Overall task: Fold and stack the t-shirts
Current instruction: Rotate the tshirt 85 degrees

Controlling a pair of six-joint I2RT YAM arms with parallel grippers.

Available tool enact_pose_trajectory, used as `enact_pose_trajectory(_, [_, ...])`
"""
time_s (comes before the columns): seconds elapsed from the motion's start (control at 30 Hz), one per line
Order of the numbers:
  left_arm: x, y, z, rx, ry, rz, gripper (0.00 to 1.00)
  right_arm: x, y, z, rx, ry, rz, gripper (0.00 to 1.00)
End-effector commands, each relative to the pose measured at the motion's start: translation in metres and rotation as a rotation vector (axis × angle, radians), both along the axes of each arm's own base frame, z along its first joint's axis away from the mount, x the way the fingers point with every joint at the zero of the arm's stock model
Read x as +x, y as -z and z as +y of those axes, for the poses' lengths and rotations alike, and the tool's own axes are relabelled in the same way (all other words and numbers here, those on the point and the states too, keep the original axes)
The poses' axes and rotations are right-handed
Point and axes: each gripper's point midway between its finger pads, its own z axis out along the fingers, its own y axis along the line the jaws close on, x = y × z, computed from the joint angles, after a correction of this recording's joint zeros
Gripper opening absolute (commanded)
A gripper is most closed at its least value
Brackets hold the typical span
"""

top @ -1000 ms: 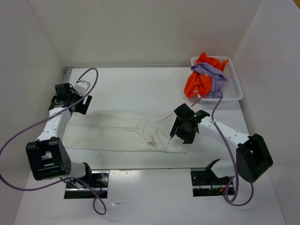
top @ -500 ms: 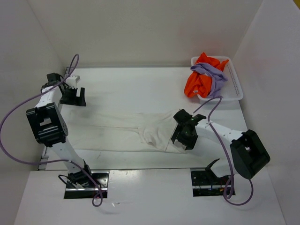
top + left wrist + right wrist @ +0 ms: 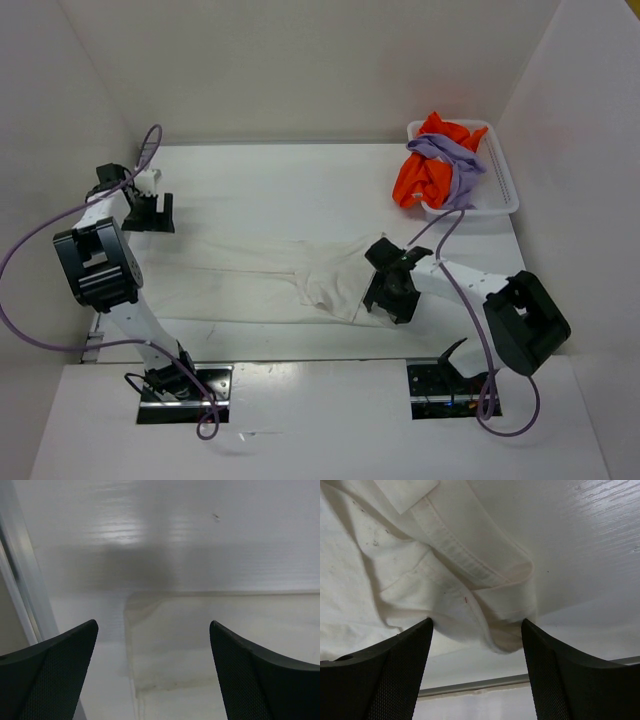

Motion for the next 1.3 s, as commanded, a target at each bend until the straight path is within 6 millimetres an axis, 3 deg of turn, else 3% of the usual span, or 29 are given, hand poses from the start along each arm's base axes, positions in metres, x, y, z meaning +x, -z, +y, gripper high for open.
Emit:
enact_pose_trajectory(0.0, [0.012, 0.009, 0.026, 0.08, -0.101, -0.023, 0.98, 0.003, 0.004, 0.0, -0.02, 0.013, -0.015, 0.77])
enact_pose_trajectory(0.1, [0.01, 0.006, 0.029, 0.108, -0.1, -0.041, 0.94, 0.003, 0.006, -0.002, -0.032, 0.023, -0.012, 0.77])
enact_pose_trajectory(0.2, [0.005, 0.017, 0.026, 0.106, -0.065, -0.018, 0.78, 0.0, 0.013, -0.002, -0.027, 0.03, 0.0, 0.77])
enact_pose_trajectory(0.23, [0.005, 0.017, 0.025, 0.106, -0.064, -0.018, 0.67, -0.001, 0.016, 0.001, -0.018, 0.028, 0.013, 0.77])
enact_pose_trajectory(0.33, [-0.01, 0.036, 0.016, 0.077, -0.033, 0.035, 0.54, -0.004, 0.024, 0.001, -0.028, 0.018, 0.043, 0.7])
enact_pose_trajectory(0.47, [-0.025, 0.043, 0.011, 0.085, -0.029, 0.054, 0.29, 0.004, 0.019, 0.005, -0.029, 0.019, 0.029, 0.46])
enact_pose_trajectory(0.5, [-0.032, 0.047, 0.017, 0.098, -0.047, 0.074, 0.18, 0.007, 0.019, 0.006, -0.029, 0.007, 0.027, 0.34])
enact_pose_trajectory(0.57, [-0.037, 0.047, 0.027, 0.108, -0.086, 0.083, 0.1, 0.019, 0.014, 0.011, -0.037, -0.041, 0.004, 0.16])
enact_pose_trajectory(0.63, [-0.045, 0.051, 0.031, 0.099, -0.103, 0.1, 0.08, 0.029, 0.012, 0.016, -0.052, -0.073, 0.001, 0.06])
enact_pose_trajectory(0.7, [-0.049, 0.045, 0.037, 0.122, -0.1, 0.093, 0.08, 0.048, 0.012, 0.023, -0.08, -0.122, -0.017, 0.0])
enact_pose_trajectory(0.8, [-0.054, 0.038, 0.035, 0.136, -0.081, 0.086, 0.08, 0.08, 0.014, 0.031, -0.092, -0.159, -0.034, 0.0])
enact_pose_trajectory(0.97, [-0.073, 0.031, 0.04, 0.15, -0.088, 0.104, 0.08, 0.139, 0.016, 0.025, -0.085, -0.149, -0.083, 0.0])
enact_pose_trajectory(1.0, [-0.077, 0.027, 0.044, 0.15, -0.102, 0.104, 0.08, 0.166, 0.004, 0.023, -0.082, -0.146, -0.133, 0.0])
enact_pose_trajectory(1.07, [-0.084, 0.028, 0.044, 0.142, -0.101, 0.126, 0.08, 0.189, 0.011, 0.021, -0.1, -0.155, -0.139, 0.0])
enact_pose_trajectory(1.1, [-0.087, 0.032, 0.042, 0.135, -0.087, 0.132, 0.08, 0.214, -0.001, 0.025, -0.099, -0.156, -0.192, 0.0])
enact_pose_trajectory(1.17, [-0.09, 0.031, 0.034, 0.11, -0.046, 0.139, 0.12, 0.245, 0.004, 0.025, -0.126, -0.185, -0.213, 0.0])
enact_pose_trajectory(1.23, [-0.093, 0.032, 0.024, 0.066, -0.015, 0.142, 0.17, 0.262, 0.01, 0.024, -0.153, -0.226, -0.206, 0.0])
enact_pose_trajectory(1.27, [-0.093, 0.032, 0.02, 0.051, -0.009, 0.142, 0.18, 0.288, -0.005, 0.032, -0.155, -0.231, -0.265, 0.0])
